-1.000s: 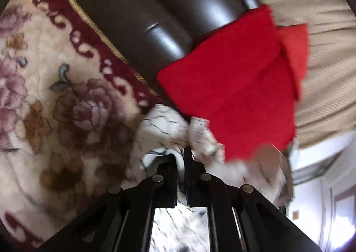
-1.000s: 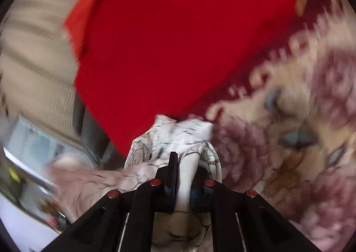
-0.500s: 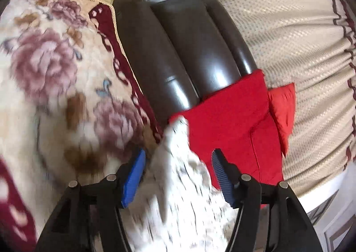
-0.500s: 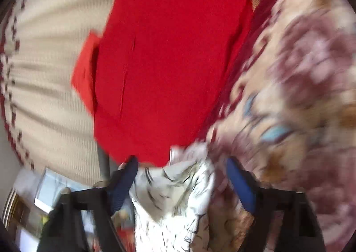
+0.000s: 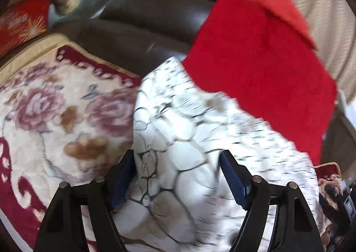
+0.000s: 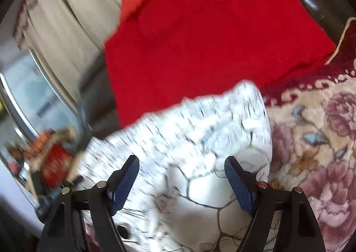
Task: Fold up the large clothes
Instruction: 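Release the coat and smooth the folded layer with both tools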
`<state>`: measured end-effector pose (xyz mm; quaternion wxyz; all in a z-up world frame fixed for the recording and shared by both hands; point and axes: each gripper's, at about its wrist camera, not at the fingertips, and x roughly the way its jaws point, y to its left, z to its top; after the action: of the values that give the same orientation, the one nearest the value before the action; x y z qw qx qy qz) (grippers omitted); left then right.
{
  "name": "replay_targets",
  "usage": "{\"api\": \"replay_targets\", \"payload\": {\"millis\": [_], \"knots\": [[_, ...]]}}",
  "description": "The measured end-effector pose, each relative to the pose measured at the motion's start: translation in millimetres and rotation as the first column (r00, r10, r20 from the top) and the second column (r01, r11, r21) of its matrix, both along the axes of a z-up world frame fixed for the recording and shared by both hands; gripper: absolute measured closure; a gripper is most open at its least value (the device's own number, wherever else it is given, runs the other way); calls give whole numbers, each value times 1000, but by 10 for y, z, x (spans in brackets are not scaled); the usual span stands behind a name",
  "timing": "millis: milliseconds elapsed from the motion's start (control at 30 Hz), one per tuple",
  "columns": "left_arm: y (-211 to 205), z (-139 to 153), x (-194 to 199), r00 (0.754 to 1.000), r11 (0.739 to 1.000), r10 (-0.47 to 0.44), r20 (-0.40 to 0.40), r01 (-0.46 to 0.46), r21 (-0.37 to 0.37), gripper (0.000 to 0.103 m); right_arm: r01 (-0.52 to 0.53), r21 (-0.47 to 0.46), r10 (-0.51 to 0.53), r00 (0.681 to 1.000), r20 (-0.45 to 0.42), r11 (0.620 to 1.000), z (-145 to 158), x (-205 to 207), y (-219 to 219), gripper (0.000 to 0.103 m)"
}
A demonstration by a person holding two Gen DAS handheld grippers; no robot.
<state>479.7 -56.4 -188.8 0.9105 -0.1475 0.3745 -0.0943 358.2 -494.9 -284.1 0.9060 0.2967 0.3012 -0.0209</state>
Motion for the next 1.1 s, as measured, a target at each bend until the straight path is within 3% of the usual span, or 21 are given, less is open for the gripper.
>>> {"api": "replay_targets", "payload": {"millis": [100, 167, 333, 400, 500, 567, 633, 733, 800, 933, 1000, 1067, 1100], "knots": [[33, -50, 59, 999, 1000, -1, -43, 0, -19, 26, -3, 51, 11, 989, -149, 999, -317, 161, -87, 25], [41, 52, -8, 1000, 1000, 7, -22, -7, -24, 26, 16, 58, -9, 992, -128, 998, -286, 139, -112, 25], [15, 331, -201, 995, 994, -20, 98, 30, -106, 26, 1, 24, -2, 999, 53, 1000, 47, -30, 8, 25], [-62, 389, -284, 991, 995, -39, 130, 50, -81, 26, -39, 0, 38, 995, 95, 999, 107, -42, 124, 25], [-150, 447, -303, 985, 999, -49, 167, 47, 19, 25, -76, -24, 77, 993, 85, 997, 111, 17, 265, 25], [-124, 368, -204, 991, 994, 7, 132, -21, 107, 25, -89, -23, 90, 994, 55, 996, 39, 84, 329, 25], [16, 233, -106, 994, 987, 95, 48, -100, 124, 25, -96, -35, 96, 995, -2, 995, -67, 148, 385, 26], [319, 29, -7, 984, 986, 168, -65, -168, 2, 25, -100, -66, 98, 995, -27, 993, -154, 207, 412, 27], [429, 35, -28, 975, 977, 211, -68, -213, -18, 25, -102, -65, 101, 995, -26, 993, -154, 222, 417, 27], [513, 200, -136, 961, 961, 277, 23, -277, -2, 25, -79, -12, 80, 997, 25, 997, -91, 163, 354, 28], [423, 330, -202, 960, 965, 262, 101, -263, 4, 25, -65, -42, 68, 996, 58, 997, 28, 65, 347, 30], [230, 425, -249, 966, 982, 180, 185, -188, 29, 25, -52, -83, 59, 996, 74, 995, 100, 46, 375, 55], [139, 450, -266, 967, 989, 132, 216, -145, 43, 25, -44, -97, 52, 996, 77, 994, 120, 36, 378, 62]]}}
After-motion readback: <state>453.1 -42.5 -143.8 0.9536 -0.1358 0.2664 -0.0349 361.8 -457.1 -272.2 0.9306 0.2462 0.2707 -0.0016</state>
